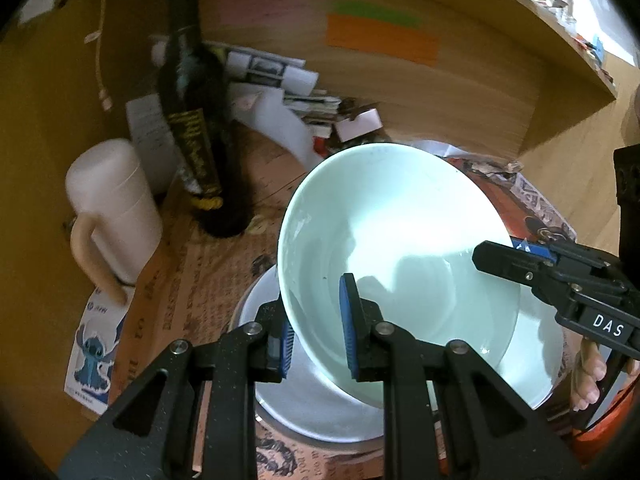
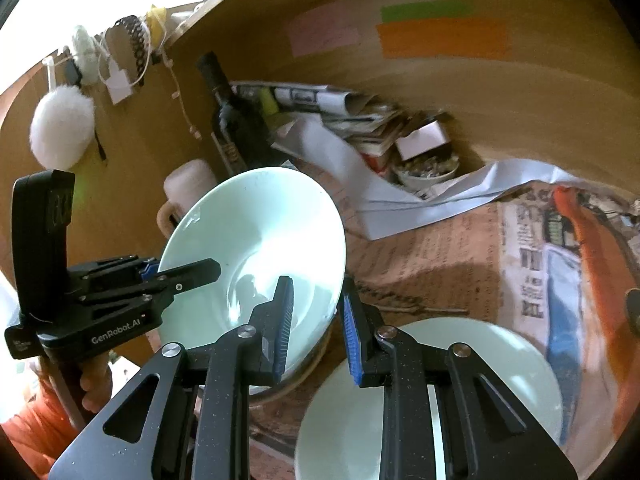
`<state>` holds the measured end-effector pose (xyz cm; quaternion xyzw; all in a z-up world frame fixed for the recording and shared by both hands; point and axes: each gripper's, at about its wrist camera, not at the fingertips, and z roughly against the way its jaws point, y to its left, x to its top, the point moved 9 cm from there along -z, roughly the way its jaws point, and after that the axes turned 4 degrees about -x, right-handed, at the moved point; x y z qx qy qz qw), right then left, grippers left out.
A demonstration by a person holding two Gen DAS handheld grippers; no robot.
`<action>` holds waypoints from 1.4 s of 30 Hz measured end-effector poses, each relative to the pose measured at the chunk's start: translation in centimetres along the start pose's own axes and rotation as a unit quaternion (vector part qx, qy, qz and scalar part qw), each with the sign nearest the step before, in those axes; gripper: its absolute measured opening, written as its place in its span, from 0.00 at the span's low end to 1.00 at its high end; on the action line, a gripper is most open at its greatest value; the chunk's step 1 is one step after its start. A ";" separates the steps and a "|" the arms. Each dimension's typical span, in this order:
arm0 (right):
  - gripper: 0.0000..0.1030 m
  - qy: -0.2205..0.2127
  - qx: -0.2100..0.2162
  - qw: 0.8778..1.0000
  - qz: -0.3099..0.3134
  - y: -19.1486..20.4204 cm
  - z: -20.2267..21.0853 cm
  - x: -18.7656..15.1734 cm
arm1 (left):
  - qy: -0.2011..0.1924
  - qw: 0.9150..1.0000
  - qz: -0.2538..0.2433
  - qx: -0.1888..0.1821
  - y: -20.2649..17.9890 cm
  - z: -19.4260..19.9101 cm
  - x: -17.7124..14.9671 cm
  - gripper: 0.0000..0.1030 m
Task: Organize plates and bowls
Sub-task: 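Lower the mint-green bowl into the white bowl and open both grippers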
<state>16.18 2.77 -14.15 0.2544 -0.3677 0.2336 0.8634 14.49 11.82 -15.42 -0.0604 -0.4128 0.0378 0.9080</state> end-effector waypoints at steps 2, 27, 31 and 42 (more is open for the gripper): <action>0.21 0.005 0.004 1.000 0.002 0.4 -0.5 -0.3 | 0.002 1.000 0.006 0.003 0.5 0.0 -0.4 0.20; 0.21 0.051 0.004 0.999 0.015 1.3 -3.4 -2.3 | 0.012 0.999 -0.007 0.038 2.2 -0.6 -3.0 0.20; 0.21 0.049 -0.010 0.999 0.021 1.0 -3.5 -2.4 | 0.018 0.999 -0.011 0.036 2.2 -0.8 -3.3 0.20; 0.23 0.031 -0.041 0.997 0.059 1.0 -3.0 -2.2 | 0.027 0.999 0.005 0.026 2.3 -0.9 -3.1 0.20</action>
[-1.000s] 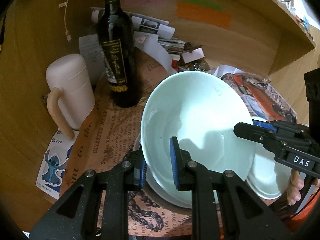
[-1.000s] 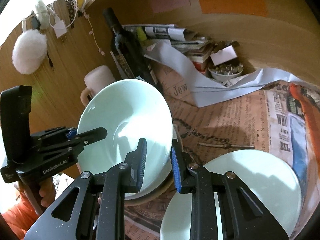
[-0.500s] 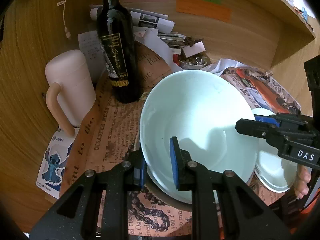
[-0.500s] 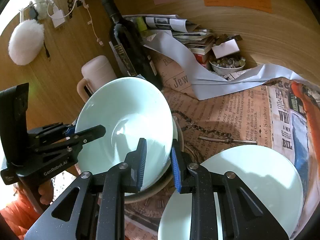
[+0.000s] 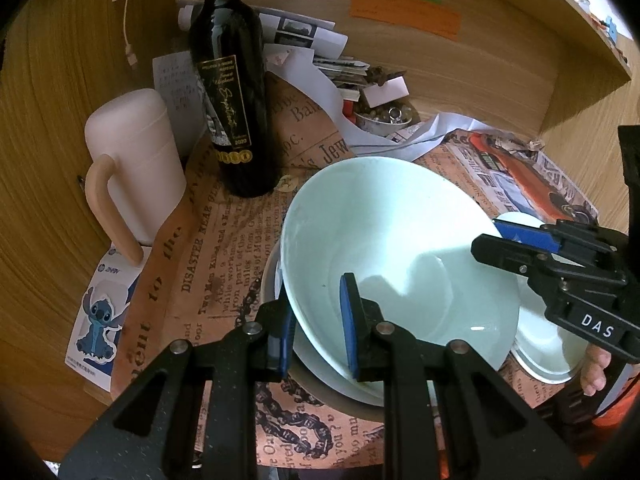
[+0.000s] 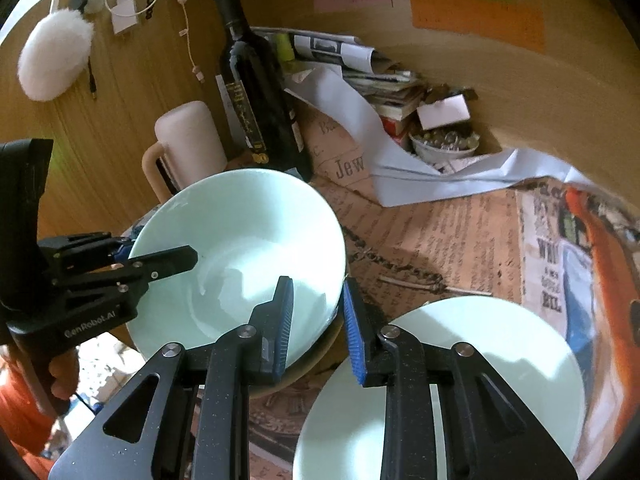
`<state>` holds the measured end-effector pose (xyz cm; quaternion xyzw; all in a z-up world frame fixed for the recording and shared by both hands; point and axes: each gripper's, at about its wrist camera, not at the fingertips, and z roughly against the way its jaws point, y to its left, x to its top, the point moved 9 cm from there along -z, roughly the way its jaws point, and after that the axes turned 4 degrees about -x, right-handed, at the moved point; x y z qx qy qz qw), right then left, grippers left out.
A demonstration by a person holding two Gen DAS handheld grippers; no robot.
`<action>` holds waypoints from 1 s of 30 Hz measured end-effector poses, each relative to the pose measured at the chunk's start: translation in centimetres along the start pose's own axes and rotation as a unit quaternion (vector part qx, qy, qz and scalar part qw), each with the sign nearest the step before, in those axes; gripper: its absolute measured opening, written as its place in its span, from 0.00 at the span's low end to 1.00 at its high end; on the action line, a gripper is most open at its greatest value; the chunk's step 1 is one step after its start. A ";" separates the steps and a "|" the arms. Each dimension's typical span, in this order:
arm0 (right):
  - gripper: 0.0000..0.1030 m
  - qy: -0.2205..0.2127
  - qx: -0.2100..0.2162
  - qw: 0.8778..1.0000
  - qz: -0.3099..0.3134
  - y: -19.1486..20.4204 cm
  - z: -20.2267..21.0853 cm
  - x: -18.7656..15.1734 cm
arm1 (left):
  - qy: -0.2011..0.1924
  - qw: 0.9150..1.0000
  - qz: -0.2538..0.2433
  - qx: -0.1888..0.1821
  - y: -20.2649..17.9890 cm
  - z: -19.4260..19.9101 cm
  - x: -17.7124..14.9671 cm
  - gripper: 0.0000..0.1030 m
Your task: Organize plates and bowls
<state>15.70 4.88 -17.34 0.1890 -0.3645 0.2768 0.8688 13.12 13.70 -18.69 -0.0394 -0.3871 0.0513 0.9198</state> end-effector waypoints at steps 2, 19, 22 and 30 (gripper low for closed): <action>0.23 -0.003 0.004 1.000 -0.003 -0.2 0.1 0.2 | 0.004 1.000 0.005 -0.006 0.1 0.0 0.1 0.21; 0.38 0.009 0.005 1.000 -0.015 -1.1 -0.1 -0.1 | -0.055 0.998 0.011 0.005 0.8 3.0 1.8 0.63; 0.42 0.014 0.007 1.000 -0.018 -1.1 -0.2 -0.2 | -0.049 0.998 0.022 0.012 1.7 2.9 1.3 0.63; 0.46 0.036 0.019 0.999 -0.025 -0.9 -1.0 -0.9 | 0.019 0.997 0.063 -0.041 1.8 1.2 -1.8 0.63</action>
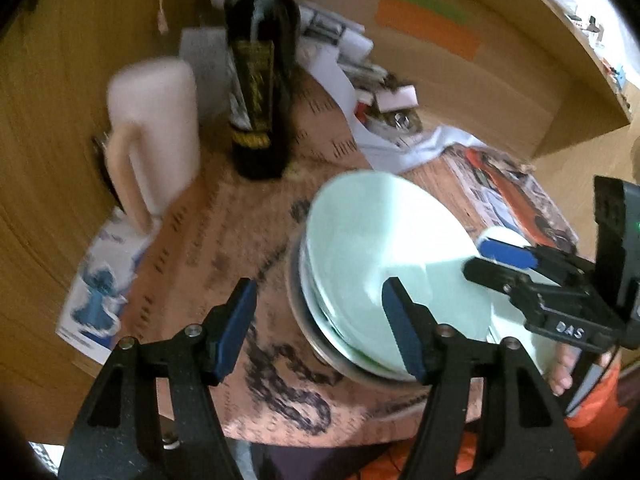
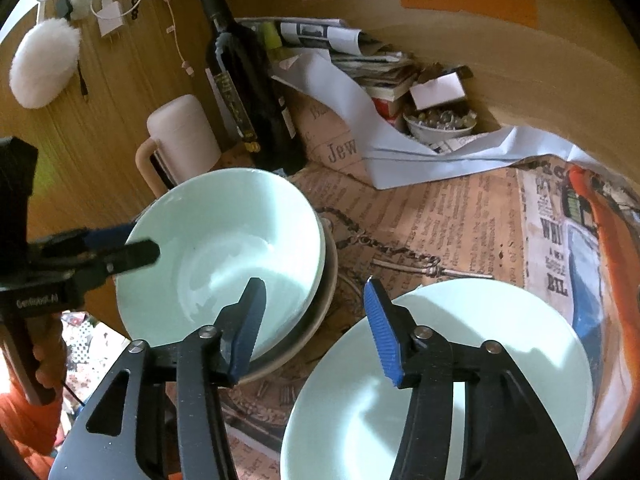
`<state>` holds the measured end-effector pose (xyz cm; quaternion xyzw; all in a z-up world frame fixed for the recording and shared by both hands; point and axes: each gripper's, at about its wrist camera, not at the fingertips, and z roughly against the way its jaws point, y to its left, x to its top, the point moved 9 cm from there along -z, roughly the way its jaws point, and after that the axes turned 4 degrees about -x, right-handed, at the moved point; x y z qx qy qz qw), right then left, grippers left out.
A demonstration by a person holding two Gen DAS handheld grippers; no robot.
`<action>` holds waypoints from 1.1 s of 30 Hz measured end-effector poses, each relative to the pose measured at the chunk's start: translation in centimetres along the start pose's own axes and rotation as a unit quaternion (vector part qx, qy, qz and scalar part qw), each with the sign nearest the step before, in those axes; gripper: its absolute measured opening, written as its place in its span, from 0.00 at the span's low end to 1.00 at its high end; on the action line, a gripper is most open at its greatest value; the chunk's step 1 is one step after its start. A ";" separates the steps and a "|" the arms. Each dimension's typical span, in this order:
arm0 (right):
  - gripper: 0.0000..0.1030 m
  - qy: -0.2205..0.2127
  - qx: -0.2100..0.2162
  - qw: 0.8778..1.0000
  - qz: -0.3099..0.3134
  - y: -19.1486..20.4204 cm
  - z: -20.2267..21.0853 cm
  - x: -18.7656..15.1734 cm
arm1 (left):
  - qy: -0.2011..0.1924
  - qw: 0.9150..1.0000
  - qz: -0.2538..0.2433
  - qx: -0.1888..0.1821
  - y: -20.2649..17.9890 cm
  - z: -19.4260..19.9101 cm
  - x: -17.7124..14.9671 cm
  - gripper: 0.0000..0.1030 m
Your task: Organize plates and bowls
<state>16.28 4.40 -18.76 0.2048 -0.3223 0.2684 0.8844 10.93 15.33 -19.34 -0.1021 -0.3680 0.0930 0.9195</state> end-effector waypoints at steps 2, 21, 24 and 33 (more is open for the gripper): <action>0.46 0.008 0.003 1.000 -0.004 0.0 -0.3 -0.1 | 0.007 1.000 -0.002 -0.001 -0.2 -0.3 -0.6 0.63; 0.44 0.050 0.024 0.998 0.013 1.0 -2.3 -1.0 | 0.040 0.998 0.015 -0.047 -1.3 -2.0 -1.7 0.62; 0.43 0.047 0.010 0.999 0.026 1.0 -2.4 -1.2 | 0.040 0.998 0.013 -0.045 -1.4 -2.1 -1.6 0.62; 0.34 0.042 0.000 0.999 0.006 0.5 -2.3 -0.9 | 0.030 0.999 0.006 -0.016 -1.7 -2.0 -1.3 0.63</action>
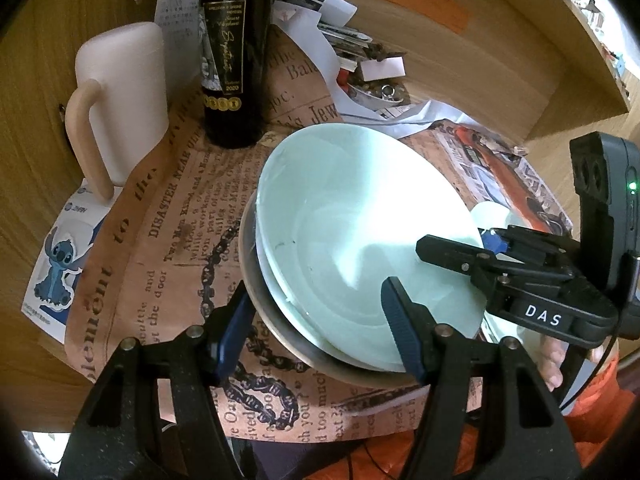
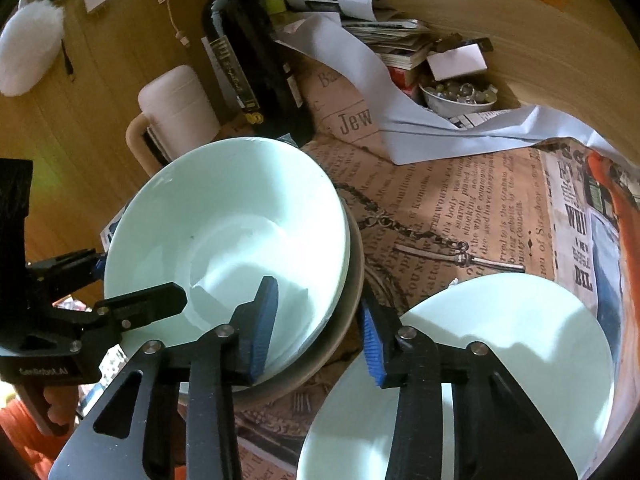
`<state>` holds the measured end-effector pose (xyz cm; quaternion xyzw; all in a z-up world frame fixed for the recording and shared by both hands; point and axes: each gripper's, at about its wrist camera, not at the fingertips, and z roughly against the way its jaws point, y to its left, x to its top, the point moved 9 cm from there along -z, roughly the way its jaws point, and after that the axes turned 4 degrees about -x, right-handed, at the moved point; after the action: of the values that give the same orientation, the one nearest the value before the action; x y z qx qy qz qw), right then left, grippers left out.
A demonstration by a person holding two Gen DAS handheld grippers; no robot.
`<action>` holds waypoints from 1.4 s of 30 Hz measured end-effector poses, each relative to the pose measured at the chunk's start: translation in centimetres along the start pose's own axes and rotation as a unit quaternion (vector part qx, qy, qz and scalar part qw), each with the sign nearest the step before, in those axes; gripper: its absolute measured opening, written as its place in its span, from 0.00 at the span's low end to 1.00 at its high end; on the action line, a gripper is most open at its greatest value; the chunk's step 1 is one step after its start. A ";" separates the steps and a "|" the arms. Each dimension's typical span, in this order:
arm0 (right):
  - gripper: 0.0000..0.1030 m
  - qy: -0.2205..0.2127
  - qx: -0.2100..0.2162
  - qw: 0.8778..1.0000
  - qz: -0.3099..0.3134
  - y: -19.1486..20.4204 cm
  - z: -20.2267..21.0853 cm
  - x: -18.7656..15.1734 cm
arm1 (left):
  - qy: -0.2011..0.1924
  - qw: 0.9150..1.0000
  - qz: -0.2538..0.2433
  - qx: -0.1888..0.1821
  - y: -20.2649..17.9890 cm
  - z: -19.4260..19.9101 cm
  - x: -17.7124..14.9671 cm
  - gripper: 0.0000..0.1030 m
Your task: Organize plates and bowls
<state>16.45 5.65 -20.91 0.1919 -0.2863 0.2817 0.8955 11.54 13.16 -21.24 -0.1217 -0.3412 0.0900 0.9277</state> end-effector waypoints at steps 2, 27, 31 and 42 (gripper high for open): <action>0.34 -0.002 -0.009 1.000 0.006 0.2 0.1 0.0 | -0.001 1.000 0.000 0.005 0.0 0.0 0.1 0.62; 0.34 -0.065 -0.018 0.997 -0.024 -1.5 4.7 1.7 | -0.053 0.998 -0.038 0.010 -4.1 2.3 2.9 0.62; 0.34 -0.076 -0.028 0.996 -0.031 -2.6 6.1 1.7 | -0.057 0.997 -0.048 0.000 -5.6 2.2 3.3 0.62; 0.34 -0.097 -0.063 0.992 -0.057 -6.3 10.0 0.6 | -0.054 0.994 -0.083 -0.035 -10.3 1.4 3.9 0.62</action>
<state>16.71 -3.97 -14.10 0.1777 -0.3775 0.1914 0.8884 14.42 4.55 -14.93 -0.1199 -0.4030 0.0068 0.9073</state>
